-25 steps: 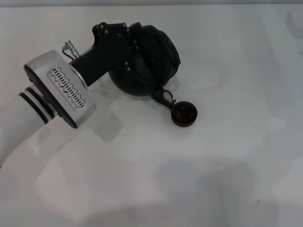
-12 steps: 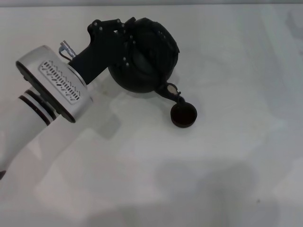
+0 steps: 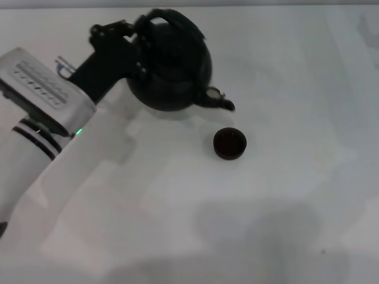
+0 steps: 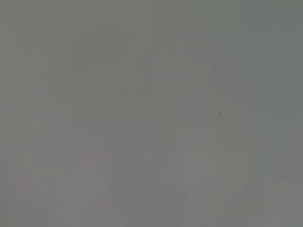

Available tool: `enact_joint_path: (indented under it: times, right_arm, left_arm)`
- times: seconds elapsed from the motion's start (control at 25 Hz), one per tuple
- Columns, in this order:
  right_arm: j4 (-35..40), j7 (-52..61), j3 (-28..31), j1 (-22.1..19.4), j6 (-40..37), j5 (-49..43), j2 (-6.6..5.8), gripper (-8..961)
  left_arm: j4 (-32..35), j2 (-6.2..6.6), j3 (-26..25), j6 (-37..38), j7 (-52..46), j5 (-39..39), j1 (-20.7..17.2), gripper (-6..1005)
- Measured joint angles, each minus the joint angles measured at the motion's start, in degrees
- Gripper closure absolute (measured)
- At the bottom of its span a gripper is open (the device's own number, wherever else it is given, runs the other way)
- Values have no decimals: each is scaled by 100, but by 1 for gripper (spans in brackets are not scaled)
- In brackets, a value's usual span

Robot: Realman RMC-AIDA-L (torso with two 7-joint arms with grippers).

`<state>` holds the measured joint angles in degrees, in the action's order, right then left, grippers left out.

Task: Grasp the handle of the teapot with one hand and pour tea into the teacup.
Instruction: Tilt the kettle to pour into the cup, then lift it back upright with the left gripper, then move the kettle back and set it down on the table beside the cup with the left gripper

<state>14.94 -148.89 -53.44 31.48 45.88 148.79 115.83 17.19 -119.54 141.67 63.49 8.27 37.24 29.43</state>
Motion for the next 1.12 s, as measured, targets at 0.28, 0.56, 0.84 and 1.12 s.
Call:
enact_joint_path:
  times: [0.28, 0.56, 0.84, 1.12]
  right_arm:
    - [0, -1, 0, -5, -36, 0, -7, 93]
    - [1, -29, 0, 34, -58, 0, -21, 93]
    - [1, -35, 0, 26, -63, 0, -25, 93]
    - [1, -17, 0, -3, -63, 0, -22, 93]
  left_arm:
    - [535, -10, 34, -4, -12, 1105, -557, 911]
    - [699, -40, 96, -115, -389, 1509, -852, 898]
    - [643, -43, 231, -468, -635, 1519, -895, 886]
    - [576, -29, 369, -505, -630, 1489, -887, 873]
